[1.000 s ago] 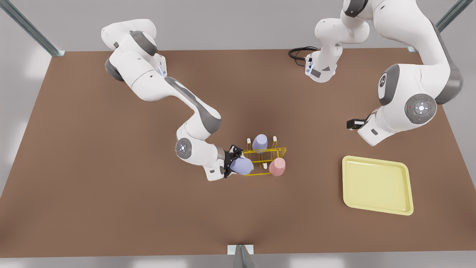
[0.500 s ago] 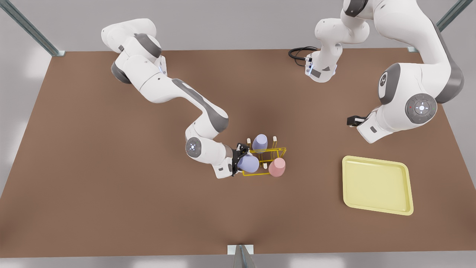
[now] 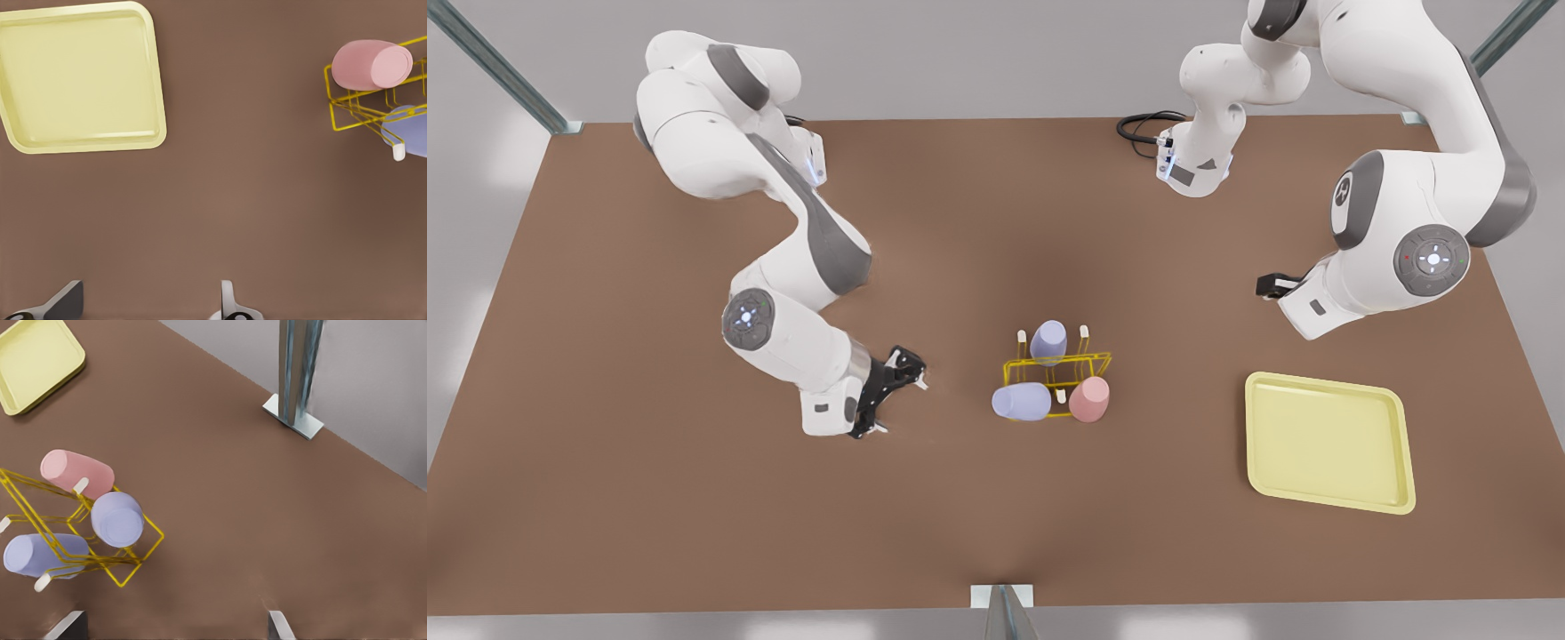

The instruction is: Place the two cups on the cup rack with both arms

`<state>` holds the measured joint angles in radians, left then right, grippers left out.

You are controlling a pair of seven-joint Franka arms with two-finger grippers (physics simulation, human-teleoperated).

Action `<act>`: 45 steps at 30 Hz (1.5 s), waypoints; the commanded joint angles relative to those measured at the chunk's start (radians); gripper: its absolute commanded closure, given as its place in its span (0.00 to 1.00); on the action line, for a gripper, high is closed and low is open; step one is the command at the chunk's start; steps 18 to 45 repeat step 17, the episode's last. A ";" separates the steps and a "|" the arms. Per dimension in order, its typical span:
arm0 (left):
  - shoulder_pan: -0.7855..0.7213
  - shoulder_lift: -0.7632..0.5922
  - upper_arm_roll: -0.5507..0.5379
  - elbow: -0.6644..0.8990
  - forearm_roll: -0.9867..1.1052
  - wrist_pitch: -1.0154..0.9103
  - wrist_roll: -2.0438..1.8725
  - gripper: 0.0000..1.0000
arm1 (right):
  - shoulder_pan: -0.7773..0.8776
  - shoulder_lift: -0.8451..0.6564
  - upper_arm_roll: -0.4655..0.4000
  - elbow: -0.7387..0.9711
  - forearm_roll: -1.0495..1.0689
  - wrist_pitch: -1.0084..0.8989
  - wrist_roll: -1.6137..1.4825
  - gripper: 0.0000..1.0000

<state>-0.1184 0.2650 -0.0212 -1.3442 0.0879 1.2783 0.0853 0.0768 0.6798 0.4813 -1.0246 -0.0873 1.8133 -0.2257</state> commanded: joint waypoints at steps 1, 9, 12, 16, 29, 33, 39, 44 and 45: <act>0.000 0.000 0.000 0.000 0.000 -0.002 0.027 0.00 | -0.113 -0.057 -0.021 0.005 -0.236 -0.572 0.725 0.00; 0.002 0.003 0.003 0.002 0.001 0.001 0.027 0.00 | -0.207 -0.393 -0.156 -0.136 -0.115 -0.557 0.267 0.00; 0.003 0.003 0.003 0.002 0.000 0.001 0.028 0.00 | -0.180 -0.520 -0.245 -0.341 -0.023 -0.451 0.269 0.00; 0.026 0.002 0.004 0.002 0.000 -0.008 0.030 0.00 | -0.180 -0.549 -0.248 -0.399 -0.022 -0.414 0.270 0.00; 0.025 0.002 0.003 0.002 -0.002 -0.010 0.030 0.00 | -0.180 -0.551 -0.248 -0.399 -0.022 -0.414 0.270 0.00; 0.025 0.002 0.003 0.002 -0.002 -0.010 0.030 0.00 | -0.180 -0.551 -0.248 -0.399 -0.022 -0.414 0.270 0.00; 0.025 0.002 0.003 0.002 -0.002 -0.010 0.030 0.00 | -0.180 -0.551 -0.248 -0.399 -0.022 -0.414 0.270 0.00; 0.025 0.002 0.003 0.002 -0.002 -0.010 0.030 0.00 | -0.180 -0.551 -0.248 -0.399 -0.022 -0.414 0.270 0.00; 0.025 0.002 0.003 0.002 -0.002 -0.010 0.030 0.00 | -0.180 -0.551 -0.248 -0.399 -0.022 -0.414 0.270 0.00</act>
